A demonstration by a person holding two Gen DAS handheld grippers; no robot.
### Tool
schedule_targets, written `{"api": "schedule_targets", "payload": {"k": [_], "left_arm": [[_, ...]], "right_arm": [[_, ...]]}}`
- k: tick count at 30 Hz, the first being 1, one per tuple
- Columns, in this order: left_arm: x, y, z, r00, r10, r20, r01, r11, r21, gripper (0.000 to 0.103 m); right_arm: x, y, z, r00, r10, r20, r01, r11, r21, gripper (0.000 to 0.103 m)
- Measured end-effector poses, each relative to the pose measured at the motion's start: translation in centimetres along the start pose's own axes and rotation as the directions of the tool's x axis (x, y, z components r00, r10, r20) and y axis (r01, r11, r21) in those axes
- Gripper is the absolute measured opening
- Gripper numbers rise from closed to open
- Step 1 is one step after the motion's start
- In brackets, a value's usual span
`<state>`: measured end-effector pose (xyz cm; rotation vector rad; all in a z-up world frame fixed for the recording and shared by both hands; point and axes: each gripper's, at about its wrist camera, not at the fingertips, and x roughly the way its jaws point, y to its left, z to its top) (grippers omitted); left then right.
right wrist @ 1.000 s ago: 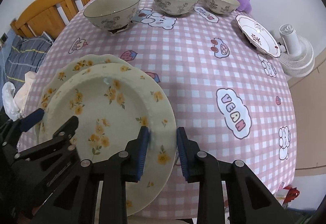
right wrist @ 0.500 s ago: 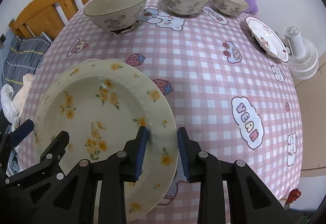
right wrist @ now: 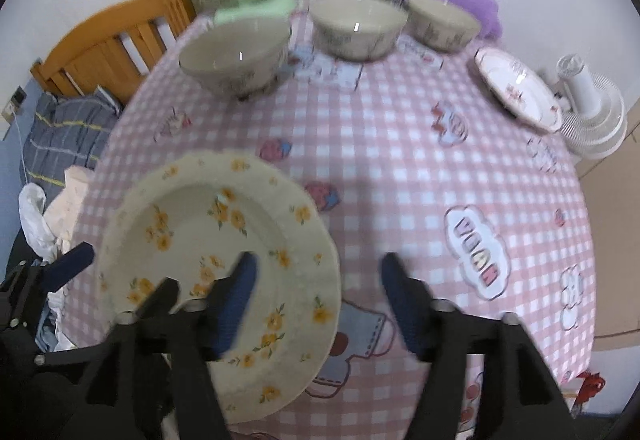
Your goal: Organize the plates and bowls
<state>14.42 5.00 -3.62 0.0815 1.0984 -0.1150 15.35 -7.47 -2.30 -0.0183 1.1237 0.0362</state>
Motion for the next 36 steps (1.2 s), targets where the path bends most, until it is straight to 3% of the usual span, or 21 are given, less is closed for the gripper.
{"api": "schedule_targets", "payload": {"k": [7,19,36], "left_arm": [[-2.0,-2.4,2.0,0.997,-0.038,0.065,0.038,0.999,0.002,0.101],[-2.3,-9.9,5.8,0.994,-0.013,0.109,0.014,1.0,-0.014,0.1],[1.2,-22.5,12.4,0.991,0.027,0.133,-0.018,0.997,-0.072,0.097]], "right_arm": [[-2.0,-2.2,1.1,0.998,0.027,0.064,-0.028,1.0,0.013,0.073],[-3.0,-10.0,3.6,0.994,0.069,0.085,-0.074,0.996,0.054,0.073],[-1.1,-23.6,8.6,0.992,0.039,0.123,-0.043,0.999,0.029,0.073]]}}
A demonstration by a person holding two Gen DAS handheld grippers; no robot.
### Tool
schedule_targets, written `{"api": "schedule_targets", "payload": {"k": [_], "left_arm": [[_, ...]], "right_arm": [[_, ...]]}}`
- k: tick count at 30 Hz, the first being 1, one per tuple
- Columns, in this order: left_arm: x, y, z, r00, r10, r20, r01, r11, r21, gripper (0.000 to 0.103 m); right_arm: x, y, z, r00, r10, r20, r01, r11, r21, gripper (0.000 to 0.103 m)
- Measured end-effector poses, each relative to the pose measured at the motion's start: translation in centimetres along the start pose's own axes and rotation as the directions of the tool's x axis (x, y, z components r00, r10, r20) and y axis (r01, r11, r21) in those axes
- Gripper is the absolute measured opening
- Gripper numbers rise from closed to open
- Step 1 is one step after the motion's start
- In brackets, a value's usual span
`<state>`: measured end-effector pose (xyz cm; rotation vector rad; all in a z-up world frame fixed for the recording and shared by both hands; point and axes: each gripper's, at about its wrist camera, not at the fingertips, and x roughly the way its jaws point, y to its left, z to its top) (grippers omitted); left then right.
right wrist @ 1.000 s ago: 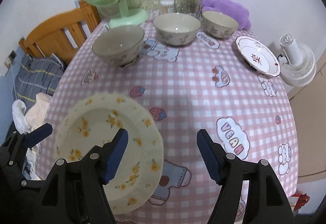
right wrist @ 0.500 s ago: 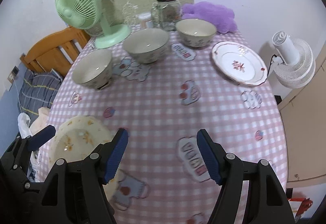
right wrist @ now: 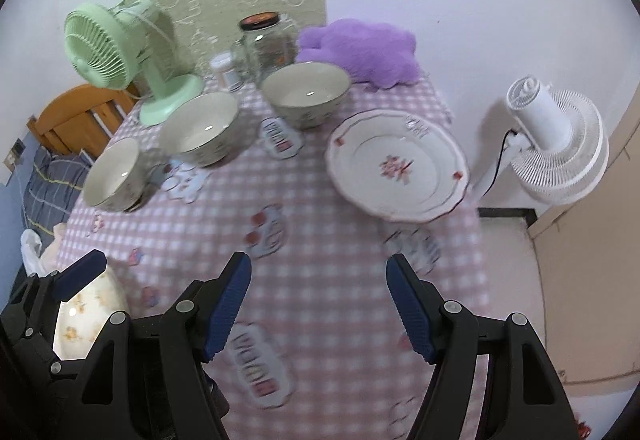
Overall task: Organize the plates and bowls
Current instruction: 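Move both grippers toward the white red-patterned plate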
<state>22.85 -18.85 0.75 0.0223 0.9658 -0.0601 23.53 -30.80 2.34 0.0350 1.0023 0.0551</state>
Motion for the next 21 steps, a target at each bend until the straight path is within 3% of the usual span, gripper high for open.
{"api": "schedule_targets", "payload": {"k": [6,13,21], "left_arm": [[2.5,-4.4,2.7,1.0,0.027,0.006,-0.027,1.0,-0.002,0.092],[5.9,-7.5,5.2,0.999,0.035,-0.007,-0.035,0.999,-0.019,0.091],[10.5,-10.5,7.8,0.998,0.052,-0.019,-0.052,0.998,0.022,0.091]], "right_arm": [[1.9,-4.1,2.3,1.0,0.003,0.011,-0.003,1.0,0.008,0.073],[4.6,-8.1,5.2,1.0,-0.014,0.024,0.013,1.0,0.026,0.073],[8.4,-11.7,7.7,0.999,-0.035,0.021,0.033,0.996,0.086,0.073]]}}
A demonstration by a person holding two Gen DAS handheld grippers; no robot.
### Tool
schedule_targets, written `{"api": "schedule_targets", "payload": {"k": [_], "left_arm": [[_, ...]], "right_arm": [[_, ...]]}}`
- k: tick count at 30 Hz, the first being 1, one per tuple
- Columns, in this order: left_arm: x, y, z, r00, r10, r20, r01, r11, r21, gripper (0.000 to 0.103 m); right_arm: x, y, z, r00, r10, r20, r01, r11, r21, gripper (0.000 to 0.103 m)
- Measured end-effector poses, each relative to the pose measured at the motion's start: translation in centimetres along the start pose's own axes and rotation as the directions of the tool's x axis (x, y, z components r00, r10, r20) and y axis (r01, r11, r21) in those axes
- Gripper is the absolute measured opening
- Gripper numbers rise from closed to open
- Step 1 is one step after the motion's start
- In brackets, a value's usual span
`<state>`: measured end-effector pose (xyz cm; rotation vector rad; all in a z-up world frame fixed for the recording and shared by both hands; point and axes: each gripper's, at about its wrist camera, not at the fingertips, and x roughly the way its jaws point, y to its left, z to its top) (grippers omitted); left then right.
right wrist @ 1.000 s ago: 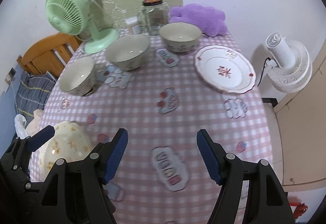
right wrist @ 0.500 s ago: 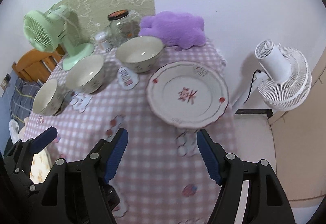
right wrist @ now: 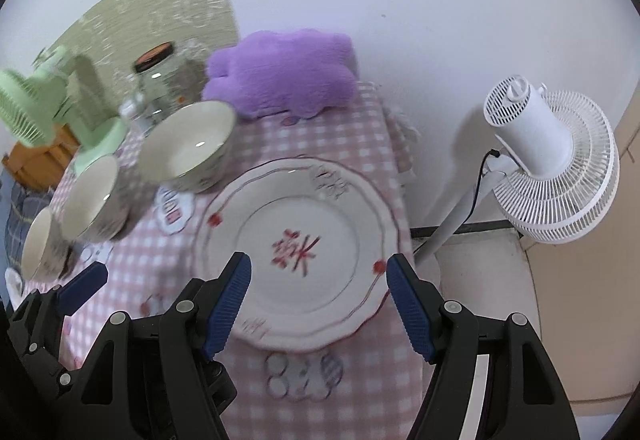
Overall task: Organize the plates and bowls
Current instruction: 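Move both grippers toward the white red-patterned plate, then grasp the white red-patterned plate rim with both grippers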
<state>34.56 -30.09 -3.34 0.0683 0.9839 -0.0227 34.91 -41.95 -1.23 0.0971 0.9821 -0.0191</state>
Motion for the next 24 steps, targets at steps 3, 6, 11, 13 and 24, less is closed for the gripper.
{"api": "schedule_targets", "payload": {"k": [3,6,11,13,24], "left_arm": [[1.6,-0.9,0.5,1.0,0.012,-0.02,-0.012,1.0,0.003,0.091],[3.2,-1.3,0.4,0.999,-0.012,-0.035,0.012,1.0,-0.013,0.09],[5.4,-2.0,0.4,0.999,0.002,-0.034,-0.001,1.0,0.007,0.09],[6.3,-1.9,0.4,0.999,0.005,-0.046,-0.005,1.0,0.002,0.09],[8.3,-1.9,0.9,0.997,-0.027,-0.073,0.027,1.0,0.004,0.073]], "right_arm": [[1.7,-1.5,0.5,1.0,-0.002,-0.017,0.003,0.999,0.042,0.073],[3.3,-2.5,0.8,1.0,-0.012,-0.028,0.014,0.999,0.051,0.073],[5.5,-3.7,1.3,0.998,-0.038,-0.047,0.04,0.998,0.049,0.073],[6.6,-4.0,1.4,0.997,-0.034,-0.066,0.037,0.998,0.053,0.073],[9.3,-4.0,2.1,0.996,0.004,-0.09,0.003,0.997,0.072,0.069]]}}
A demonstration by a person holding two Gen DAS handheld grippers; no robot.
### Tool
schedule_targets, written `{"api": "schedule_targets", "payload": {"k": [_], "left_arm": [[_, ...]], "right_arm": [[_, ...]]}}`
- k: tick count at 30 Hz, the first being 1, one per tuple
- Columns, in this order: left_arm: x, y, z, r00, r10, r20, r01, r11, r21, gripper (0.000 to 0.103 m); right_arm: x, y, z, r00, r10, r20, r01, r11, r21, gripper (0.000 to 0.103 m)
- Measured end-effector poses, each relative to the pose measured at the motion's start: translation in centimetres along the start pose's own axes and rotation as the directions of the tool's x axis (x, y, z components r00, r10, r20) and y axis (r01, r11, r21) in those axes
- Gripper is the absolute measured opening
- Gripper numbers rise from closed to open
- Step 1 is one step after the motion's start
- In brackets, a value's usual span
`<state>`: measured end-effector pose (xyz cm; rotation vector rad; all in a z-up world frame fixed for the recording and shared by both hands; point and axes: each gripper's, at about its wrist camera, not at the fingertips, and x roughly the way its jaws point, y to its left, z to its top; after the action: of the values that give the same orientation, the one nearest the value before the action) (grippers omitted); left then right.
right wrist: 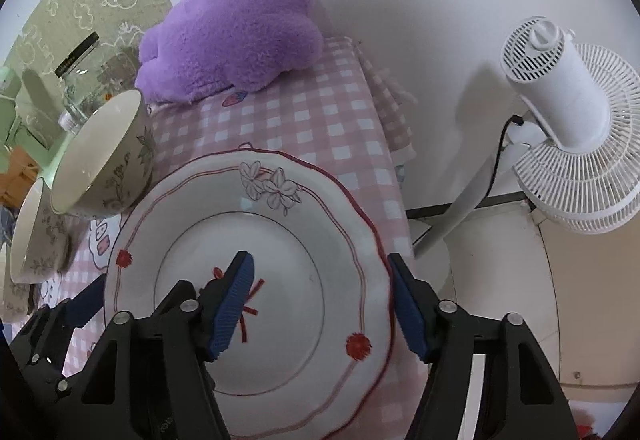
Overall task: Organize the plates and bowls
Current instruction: 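Grasp the white red-patterned plate rim with both grippers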
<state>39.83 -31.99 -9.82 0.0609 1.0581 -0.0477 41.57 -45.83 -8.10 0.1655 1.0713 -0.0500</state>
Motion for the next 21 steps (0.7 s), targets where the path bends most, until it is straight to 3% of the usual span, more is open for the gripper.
{"api": "schedule_targets", "payload": {"k": [2,8,21], "left_arm": [[-0.1,-0.2,0.0,1.0,-0.026,-0.006,0.026,1.0,0.01,0.067],[-0.3,0.4,-0.1,0.999,-0.041,-0.022,0.041,0.999,-0.005,0.067],[-4.0,4.5,-4.6,0.998,-0.02,-0.053,0.02,1.0,-0.006,0.067]], "right_arm": [[0.1,0.2,0.1,1.0,-0.015,-0.002,0.015,1.0,0.001,0.067],[-0.6,0.3,0.0,0.999,-0.049,-0.007,0.049,0.999,-0.009,0.054],[-3.7,3.9,-4.2,0.998,-0.04,-0.039,0.038,0.998,-0.057,0.052]]}}
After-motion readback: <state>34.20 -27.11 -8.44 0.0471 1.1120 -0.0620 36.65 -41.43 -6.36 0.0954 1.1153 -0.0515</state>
